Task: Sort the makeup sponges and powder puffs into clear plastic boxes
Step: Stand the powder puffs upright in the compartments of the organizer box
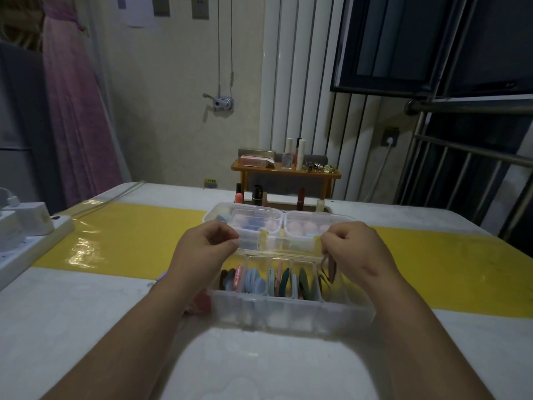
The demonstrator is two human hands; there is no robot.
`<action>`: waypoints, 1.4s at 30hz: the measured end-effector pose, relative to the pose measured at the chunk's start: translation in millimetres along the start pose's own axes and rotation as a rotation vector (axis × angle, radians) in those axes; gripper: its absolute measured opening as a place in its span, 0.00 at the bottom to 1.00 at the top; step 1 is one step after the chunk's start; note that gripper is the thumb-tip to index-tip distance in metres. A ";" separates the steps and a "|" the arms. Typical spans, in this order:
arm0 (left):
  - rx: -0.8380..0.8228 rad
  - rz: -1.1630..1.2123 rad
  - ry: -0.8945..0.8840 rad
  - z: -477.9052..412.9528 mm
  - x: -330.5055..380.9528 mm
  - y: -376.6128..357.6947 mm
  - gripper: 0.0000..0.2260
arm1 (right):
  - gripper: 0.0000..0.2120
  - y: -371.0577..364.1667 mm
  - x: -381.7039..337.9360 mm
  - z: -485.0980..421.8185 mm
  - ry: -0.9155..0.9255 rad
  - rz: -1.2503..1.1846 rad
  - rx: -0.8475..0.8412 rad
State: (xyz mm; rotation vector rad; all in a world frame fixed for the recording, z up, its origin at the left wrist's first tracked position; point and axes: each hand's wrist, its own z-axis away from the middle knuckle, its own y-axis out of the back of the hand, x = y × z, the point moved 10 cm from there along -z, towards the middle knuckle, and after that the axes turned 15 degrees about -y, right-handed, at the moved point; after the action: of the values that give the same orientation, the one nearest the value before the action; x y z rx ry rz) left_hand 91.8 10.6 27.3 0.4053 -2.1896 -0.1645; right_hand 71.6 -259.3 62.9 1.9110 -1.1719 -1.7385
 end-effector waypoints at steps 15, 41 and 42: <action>0.010 0.017 0.026 0.8 2.1 0.3 0.06 | 0.08 -19.1 14.2 -5.2 -0.082 0.262 -0.114; 0.085 -0.023 0.127 0.0 -20.1 19.6 0.07 | 0.07 -29.4 19.7 -4.4 -0.135 0.367 -0.219; 0.099 -0.031 0.144 0.0 -23.7 23.0 0.07 | 0.07 -29.5 20.1 -4.7 -0.135 0.365 -0.217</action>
State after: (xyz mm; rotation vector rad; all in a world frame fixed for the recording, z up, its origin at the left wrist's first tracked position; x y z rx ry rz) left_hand 99.8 40.4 15.4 0.4922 -2.0561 -0.0428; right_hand 85.2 -256.9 29.7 1.3756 -1.2299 -1.7288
